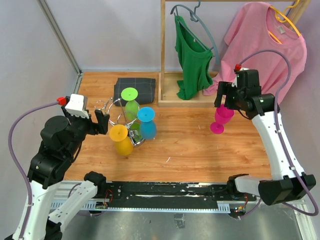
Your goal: Take the wine glass off the wine glass rack
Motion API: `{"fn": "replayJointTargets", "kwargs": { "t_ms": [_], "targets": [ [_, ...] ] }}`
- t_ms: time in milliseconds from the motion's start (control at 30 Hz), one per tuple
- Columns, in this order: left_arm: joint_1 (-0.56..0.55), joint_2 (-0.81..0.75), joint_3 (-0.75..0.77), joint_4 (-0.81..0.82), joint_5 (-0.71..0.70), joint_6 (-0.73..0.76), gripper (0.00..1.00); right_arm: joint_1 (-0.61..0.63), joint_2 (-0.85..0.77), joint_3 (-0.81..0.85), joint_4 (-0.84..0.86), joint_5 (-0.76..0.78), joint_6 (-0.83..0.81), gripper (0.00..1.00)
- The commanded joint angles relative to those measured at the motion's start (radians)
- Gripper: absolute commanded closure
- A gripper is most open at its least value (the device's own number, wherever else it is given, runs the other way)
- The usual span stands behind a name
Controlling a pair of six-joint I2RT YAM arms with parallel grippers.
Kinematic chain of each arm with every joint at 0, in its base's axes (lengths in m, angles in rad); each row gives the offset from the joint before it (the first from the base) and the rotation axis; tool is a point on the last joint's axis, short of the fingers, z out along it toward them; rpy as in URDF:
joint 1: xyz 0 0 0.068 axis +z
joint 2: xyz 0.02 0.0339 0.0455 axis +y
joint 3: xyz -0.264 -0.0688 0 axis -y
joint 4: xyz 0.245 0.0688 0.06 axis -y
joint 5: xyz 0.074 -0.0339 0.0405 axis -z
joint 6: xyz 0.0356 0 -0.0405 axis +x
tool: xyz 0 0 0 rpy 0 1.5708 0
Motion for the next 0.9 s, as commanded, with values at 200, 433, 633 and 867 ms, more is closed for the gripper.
{"fn": "replayJointTargets", "kwargs": {
  "t_ms": [200,433,633,867],
  "targets": [
    [0.008,0.078,0.065,0.083,-0.067,0.010,0.11,-0.012,-0.112,0.099,-0.152,-0.043,-0.018,0.12],
    [0.008,0.245,0.255,0.189,-0.076,0.215,0.10,-0.012,-0.167,0.095,-0.180,-0.066,-0.049,0.07],
    [0.035,0.392,0.344,0.293,-0.118,0.409,0.07,-0.013,-0.209,0.070,-0.191,-0.075,-0.059,0.04],
    [0.423,0.665,0.570,0.233,0.280,0.231,0.07,-0.013,-0.245,0.050,-0.208,-0.109,-0.050,0.04]
  ]
}}
